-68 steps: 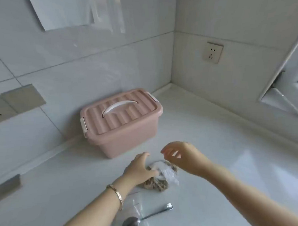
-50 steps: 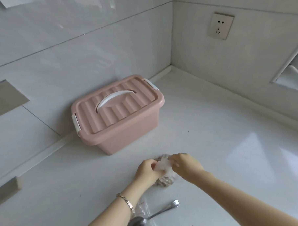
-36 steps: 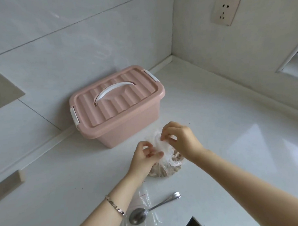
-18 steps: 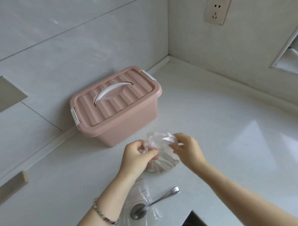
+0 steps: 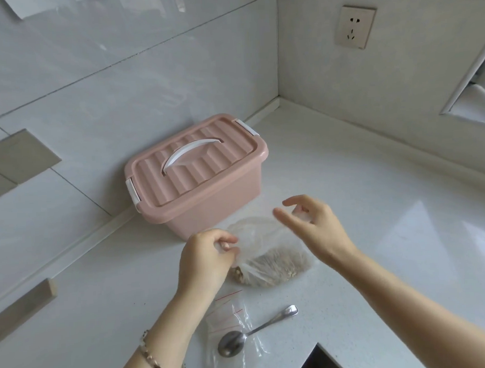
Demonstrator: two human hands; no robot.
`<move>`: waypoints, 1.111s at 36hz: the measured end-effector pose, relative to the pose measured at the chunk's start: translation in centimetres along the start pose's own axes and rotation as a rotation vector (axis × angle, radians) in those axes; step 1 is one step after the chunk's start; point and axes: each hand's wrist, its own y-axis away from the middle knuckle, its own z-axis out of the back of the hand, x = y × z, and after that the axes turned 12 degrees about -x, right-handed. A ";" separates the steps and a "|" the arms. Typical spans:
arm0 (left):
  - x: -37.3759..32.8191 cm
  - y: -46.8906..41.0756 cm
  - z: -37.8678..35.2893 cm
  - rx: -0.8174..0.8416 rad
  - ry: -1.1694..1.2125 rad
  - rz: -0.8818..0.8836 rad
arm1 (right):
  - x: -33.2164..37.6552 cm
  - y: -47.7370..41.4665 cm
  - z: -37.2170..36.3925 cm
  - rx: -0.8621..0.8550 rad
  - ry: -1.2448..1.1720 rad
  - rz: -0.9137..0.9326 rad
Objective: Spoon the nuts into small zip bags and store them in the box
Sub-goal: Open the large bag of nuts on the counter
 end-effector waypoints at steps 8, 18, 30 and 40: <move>-0.1 0.0 -0.1 0.316 -0.230 -0.259 | -0.9 0.1 -1.5 0.128 0.345 0.187; 0.1 -2.6 -2.7 0.057 -0.325 0.015 | -3.7 -1.0 -0.7 0.142 0.317 0.250; 3.6 -4.3 -7.8 0.404 -0.189 -0.090 | -8.4 -2.1 -1.9 -0.034 0.536 1.084; 4.9 -4.5 -10.5 0.330 -0.323 0.190 | -10.0 -4.6 -3.8 0.511 0.764 0.531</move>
